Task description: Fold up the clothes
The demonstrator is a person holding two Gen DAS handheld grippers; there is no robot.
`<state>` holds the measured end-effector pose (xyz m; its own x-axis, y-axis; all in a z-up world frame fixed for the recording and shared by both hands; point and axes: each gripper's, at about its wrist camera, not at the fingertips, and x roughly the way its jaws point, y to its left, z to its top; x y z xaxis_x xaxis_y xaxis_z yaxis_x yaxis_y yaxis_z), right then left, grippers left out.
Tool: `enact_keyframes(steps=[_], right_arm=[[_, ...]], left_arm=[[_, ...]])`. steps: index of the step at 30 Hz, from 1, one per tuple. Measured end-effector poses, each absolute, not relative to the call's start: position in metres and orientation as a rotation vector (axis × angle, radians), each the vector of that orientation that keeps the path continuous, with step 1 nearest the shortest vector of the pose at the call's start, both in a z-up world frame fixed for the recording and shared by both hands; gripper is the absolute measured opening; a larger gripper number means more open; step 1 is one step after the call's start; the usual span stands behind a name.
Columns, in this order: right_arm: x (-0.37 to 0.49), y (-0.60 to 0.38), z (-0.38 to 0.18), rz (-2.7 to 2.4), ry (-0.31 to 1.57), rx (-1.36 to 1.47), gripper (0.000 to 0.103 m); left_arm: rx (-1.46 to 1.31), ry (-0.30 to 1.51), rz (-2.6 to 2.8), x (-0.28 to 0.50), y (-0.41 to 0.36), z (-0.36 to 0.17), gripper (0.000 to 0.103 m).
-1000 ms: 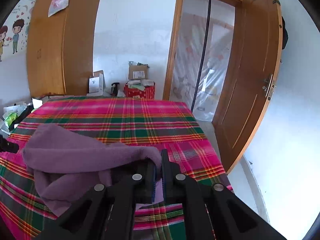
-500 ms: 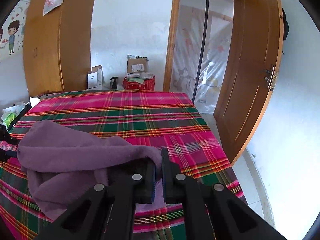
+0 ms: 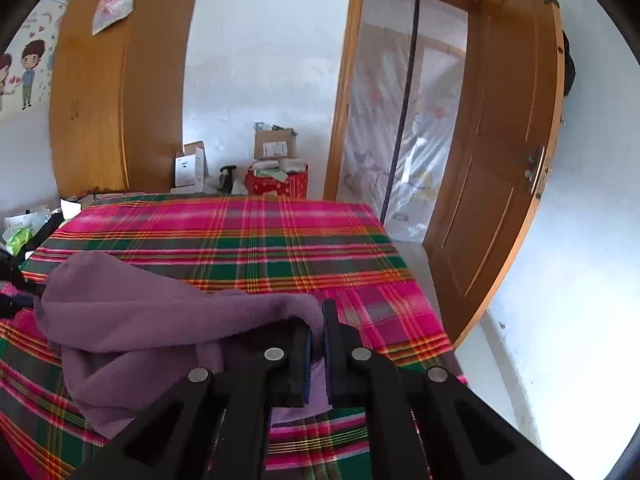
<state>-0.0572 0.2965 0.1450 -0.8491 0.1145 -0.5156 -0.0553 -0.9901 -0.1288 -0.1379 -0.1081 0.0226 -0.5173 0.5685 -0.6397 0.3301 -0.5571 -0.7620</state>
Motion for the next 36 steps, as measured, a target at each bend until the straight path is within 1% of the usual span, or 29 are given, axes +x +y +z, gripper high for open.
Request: enact_keyframes(steps=[3, 7, 11, 13, 18, 23, 27, 31, 34, 36], right_arm=[[-0.047, 0.296, 0.159, 2.960, -0.181, -0.767, 0.005], [-0.036, 0.291, 0.175, 2.978, -0.210, -0.710, 0.005], [-0.024, 0.285, 0.192, 3.008, -0.231, -0.649, 0.005], [-0.018, 0.279, 0.204, 3.030, -0.260, -0.599, 0.005], [-0.002, 0.270, 0.237, 3.095, -0.257, -0.449, 0.005], [0.007, 0.256, 0.263, 3.150, -0.277, -0.346, 0.005], [0.009, 0.245, 0.283, 3.165, -0.335, -0.253, 0.005], [-0.006, 0.244, 0.292, 3.179, -0.285, -0.250, 0.005], [-0.031, 0.244, 0.284, 3.158, -0.283, -0.310, 0.005], [-0.054, 0.244, 0.273, 3.142, -0.282, -0.383, 0.005]], left_arm=[[-1.360, -1.405, 2.242, -0.127, -0.115, 0.040, 0.010], [-1.300, -1.383, 2.277, -0.119, -0.116, 0.057, 0.010], [-1.179, -1.357, 2.336, -0.102, -0.119, 0.083, 0.010], [-1.113, -1.344, 2.366, -0.093, -0.121, 0.097, 0.010], [-0.954, -1.298, 2.445, -0.072, -0.128, 0.132, 0.010], [-0.831, -1.300, 2.511, -0.054, -0.142, 0.163, 0.010], [-0.730, -1.300, 2.561, -0.040, -0.153, 0.188, 0.010], [-0.623, -1.267, 2.638, -0.037, -0.162, 0.212, 0.010], [-0.646, -1.250, 2.674, -0.053, -0.165, 0.212, 0.010], [-0.699, -1.245, 2.693, -0.069, -0.164, 0.203, 0.010]])
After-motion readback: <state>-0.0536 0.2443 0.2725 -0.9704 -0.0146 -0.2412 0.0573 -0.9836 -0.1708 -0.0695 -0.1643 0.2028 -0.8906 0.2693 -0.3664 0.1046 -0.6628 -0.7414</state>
